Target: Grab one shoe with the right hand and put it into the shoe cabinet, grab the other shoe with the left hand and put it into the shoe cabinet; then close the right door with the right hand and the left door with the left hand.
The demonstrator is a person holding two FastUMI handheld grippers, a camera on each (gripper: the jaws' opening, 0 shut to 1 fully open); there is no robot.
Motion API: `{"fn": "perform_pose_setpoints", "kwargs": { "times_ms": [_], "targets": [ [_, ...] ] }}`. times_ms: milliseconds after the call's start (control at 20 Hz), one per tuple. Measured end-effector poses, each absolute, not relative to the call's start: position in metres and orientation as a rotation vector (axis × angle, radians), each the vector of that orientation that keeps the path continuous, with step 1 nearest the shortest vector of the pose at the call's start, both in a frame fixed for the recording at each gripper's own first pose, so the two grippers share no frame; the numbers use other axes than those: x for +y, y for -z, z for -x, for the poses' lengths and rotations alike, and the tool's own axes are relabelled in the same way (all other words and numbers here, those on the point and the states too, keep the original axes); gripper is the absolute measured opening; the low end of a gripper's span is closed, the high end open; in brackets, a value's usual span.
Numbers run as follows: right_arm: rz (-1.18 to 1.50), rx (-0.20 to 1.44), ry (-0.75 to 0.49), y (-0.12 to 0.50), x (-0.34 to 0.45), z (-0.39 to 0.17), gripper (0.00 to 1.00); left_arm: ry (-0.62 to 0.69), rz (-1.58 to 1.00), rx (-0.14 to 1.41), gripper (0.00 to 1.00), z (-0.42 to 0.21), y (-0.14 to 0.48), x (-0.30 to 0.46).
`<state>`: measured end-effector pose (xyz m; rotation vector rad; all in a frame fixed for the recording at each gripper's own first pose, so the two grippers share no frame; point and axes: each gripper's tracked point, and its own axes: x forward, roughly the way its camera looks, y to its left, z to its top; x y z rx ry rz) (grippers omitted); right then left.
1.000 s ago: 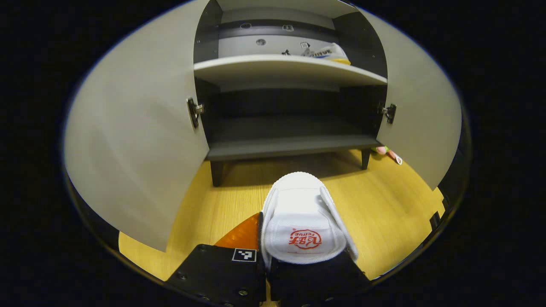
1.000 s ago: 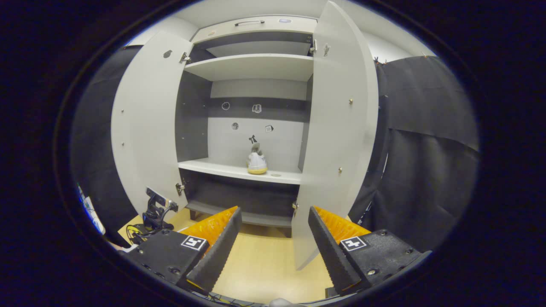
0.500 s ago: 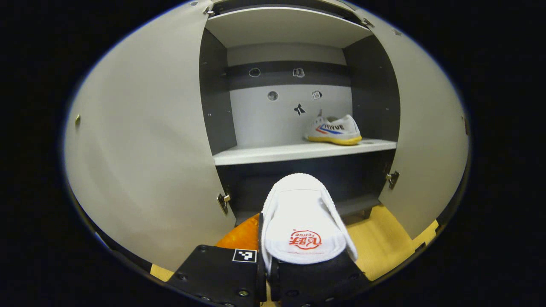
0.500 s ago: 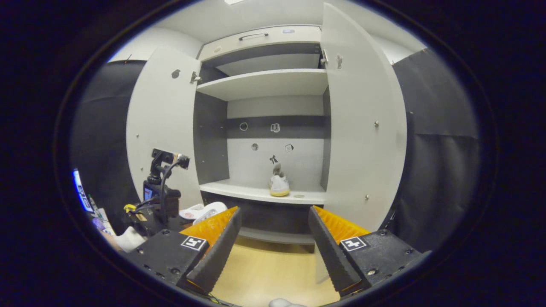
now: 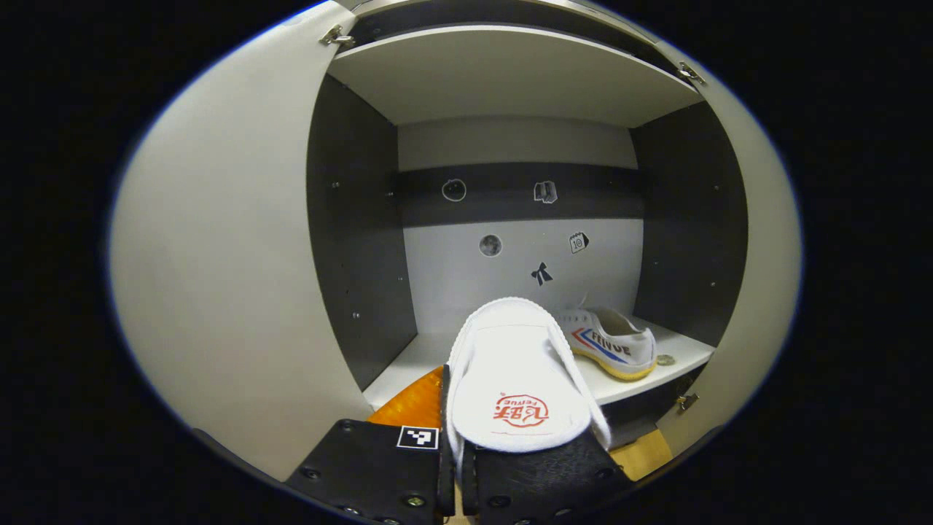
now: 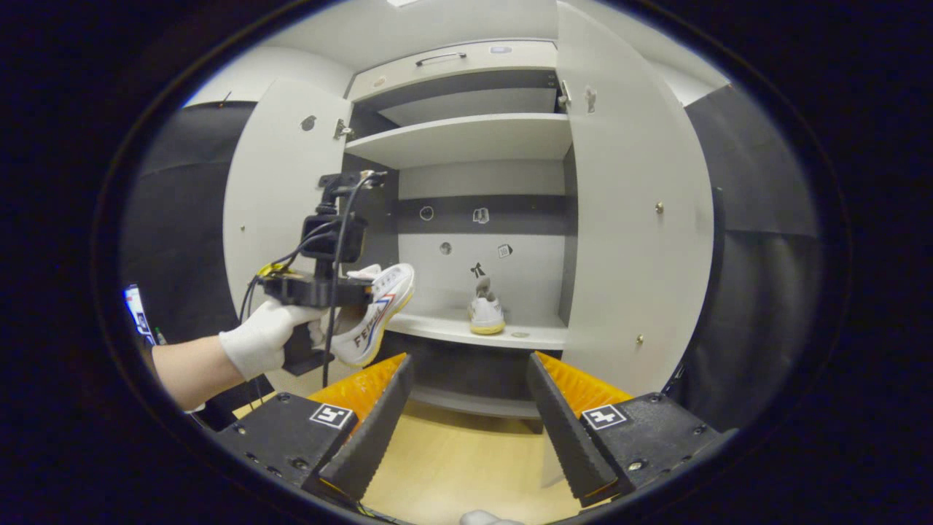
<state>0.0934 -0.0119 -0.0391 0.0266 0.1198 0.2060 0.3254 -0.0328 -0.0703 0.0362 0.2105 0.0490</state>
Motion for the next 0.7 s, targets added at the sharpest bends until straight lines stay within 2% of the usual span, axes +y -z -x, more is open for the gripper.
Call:
{"fn": "perform_pose_setpoints", "kwargs": {
  "times_ms": [350,700],
  "targets": [
    [0.003,0.114,-0.234,0.037,-0.012,-0.100,0.99,-0.069,-0.038,0.214,0.14,-0.414,0.074,-0.037],
    [0.021,0.149,-0.241,0.044,-0.016,-0.108,0.99,-0.077,-0.038,0.335,0.14,-0.451,0.111,-0.040]
  ]
}}
